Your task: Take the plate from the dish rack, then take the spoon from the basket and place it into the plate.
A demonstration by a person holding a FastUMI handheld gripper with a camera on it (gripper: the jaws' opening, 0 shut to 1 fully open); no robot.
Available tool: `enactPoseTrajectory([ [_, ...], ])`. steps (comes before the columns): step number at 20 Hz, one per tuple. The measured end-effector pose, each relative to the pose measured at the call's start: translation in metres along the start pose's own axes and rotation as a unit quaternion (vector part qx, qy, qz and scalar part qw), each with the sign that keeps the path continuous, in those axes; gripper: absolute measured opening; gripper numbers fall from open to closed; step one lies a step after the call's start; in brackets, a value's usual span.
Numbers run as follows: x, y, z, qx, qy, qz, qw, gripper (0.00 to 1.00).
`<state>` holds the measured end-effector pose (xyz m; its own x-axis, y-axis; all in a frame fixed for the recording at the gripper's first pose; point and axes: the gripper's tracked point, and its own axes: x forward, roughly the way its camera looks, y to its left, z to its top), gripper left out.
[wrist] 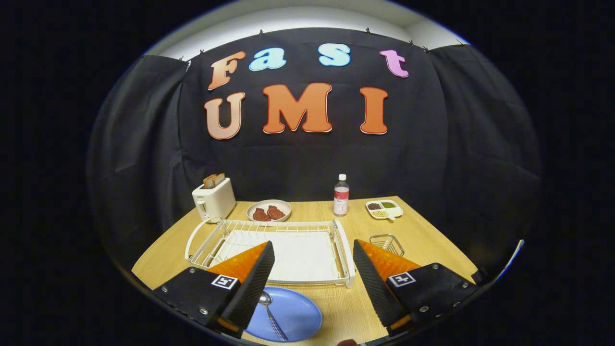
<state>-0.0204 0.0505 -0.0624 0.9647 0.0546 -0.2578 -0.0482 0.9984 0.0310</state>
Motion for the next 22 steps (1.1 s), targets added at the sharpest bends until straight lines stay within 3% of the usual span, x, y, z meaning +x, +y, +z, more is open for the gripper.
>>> enactPoseTrajectory([
  [8,-0.007,-0.007,0.044,0.007,-0.036,-0.012,0.999,0.97],
  [22,-0.008,-0.003,0.043,0.019,-0.036,-0.013,0.999,0.98],
])
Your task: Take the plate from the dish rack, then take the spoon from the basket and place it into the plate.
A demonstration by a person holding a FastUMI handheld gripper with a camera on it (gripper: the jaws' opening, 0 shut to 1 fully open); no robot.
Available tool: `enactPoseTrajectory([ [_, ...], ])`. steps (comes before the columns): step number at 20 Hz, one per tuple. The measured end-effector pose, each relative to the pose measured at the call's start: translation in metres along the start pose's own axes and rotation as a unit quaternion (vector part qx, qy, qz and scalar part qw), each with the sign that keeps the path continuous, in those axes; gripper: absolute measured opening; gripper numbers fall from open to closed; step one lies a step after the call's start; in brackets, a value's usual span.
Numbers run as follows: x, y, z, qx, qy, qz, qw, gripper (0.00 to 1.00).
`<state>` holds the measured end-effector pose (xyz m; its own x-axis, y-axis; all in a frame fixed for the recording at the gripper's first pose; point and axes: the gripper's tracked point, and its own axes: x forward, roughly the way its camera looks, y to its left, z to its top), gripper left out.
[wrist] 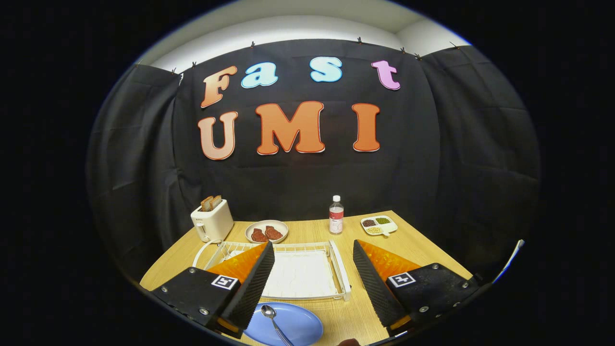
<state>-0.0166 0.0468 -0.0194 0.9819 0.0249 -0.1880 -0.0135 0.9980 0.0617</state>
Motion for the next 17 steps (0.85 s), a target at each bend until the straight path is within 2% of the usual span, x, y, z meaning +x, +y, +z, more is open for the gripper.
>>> enactPoseTrajectory([
  [17,-0.004,-0.014,-0.001,0.008,-0.003,-0.015,1.0,0.98],
])
